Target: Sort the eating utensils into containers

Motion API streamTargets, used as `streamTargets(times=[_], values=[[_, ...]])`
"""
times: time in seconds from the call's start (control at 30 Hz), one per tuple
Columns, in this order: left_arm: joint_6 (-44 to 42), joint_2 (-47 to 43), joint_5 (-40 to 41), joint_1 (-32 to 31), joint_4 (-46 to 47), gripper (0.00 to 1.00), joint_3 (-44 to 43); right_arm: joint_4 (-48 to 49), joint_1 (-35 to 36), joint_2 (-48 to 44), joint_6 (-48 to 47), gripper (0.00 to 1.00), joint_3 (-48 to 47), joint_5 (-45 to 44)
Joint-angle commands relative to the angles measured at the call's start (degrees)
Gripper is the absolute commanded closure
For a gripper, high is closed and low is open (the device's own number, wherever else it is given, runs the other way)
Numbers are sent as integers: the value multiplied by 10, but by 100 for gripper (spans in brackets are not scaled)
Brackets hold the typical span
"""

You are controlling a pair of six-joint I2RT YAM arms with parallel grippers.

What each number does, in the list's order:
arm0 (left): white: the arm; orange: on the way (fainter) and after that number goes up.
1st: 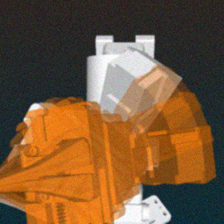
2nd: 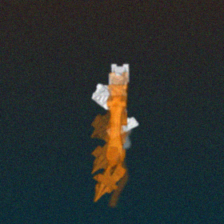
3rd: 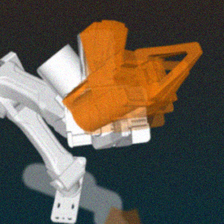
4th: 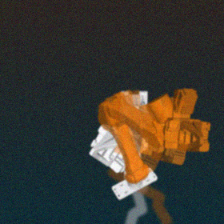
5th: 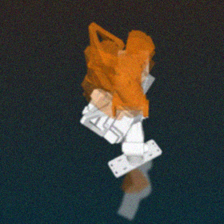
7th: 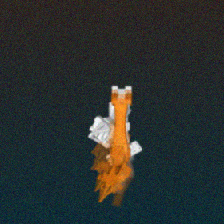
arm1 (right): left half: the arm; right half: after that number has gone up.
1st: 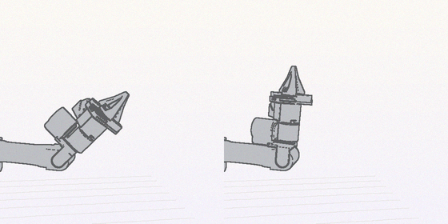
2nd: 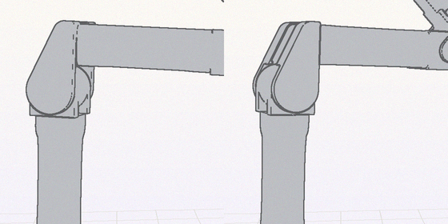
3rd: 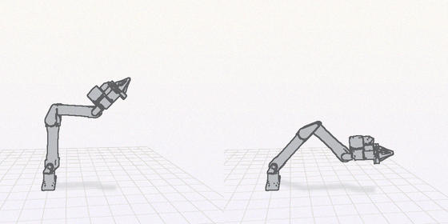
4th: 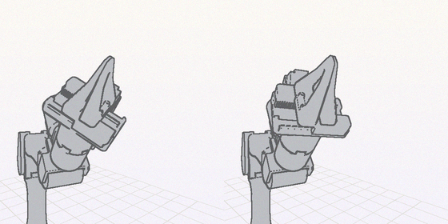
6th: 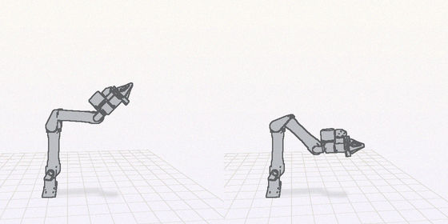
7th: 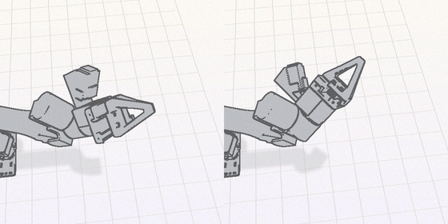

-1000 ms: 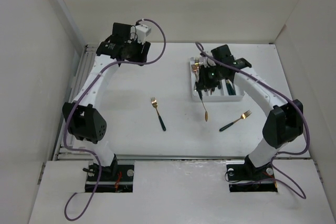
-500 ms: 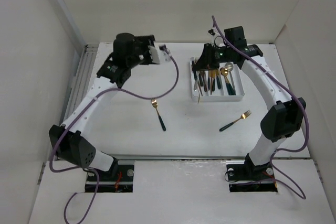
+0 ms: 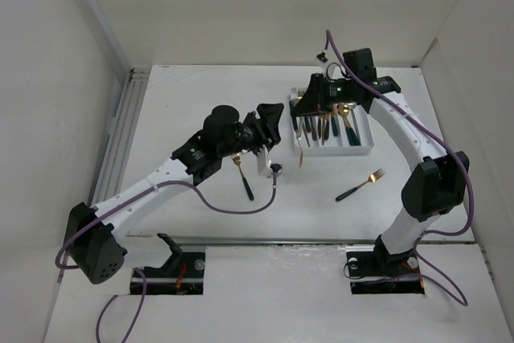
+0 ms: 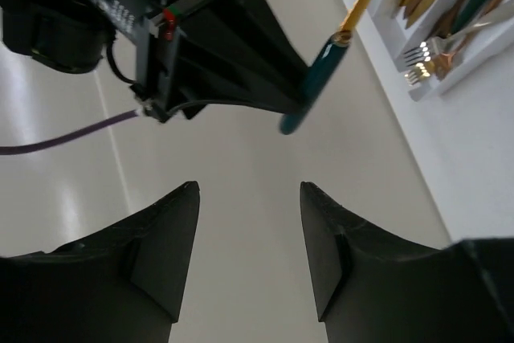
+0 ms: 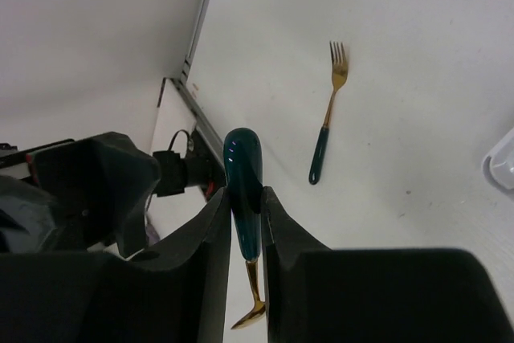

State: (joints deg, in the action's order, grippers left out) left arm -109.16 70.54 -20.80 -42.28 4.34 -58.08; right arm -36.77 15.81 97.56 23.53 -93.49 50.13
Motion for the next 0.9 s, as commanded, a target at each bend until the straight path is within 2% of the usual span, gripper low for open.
streamTargets(times=[0.0, 0.07, 0.13, 0.37, 0.67, 0.87], values=[[-77, 10, 0, -7, 65, 51, 4, 42, -3, -49, 20, 100, 28, 44], [-63, 26, 19, -12, 110, 56, 10, 28, -3, -61, -6, 100, 33, 33], [-55, 34, 31, -12, 117, 59, 10, -2, 3, -79, -44, 100, 38, 16], [-101, 23, 0, -12, 103, 60, 31, -29, 23, -92, -96, 100, 61, 48], [-109, 0, -32, -12, 189, 60, 82, -39, 50, -92, -96, 100, 61, 30], [-108, -24, -56, -18, 201, 60, 118, -39, 55, -82, -90, 100, 61, 17]])
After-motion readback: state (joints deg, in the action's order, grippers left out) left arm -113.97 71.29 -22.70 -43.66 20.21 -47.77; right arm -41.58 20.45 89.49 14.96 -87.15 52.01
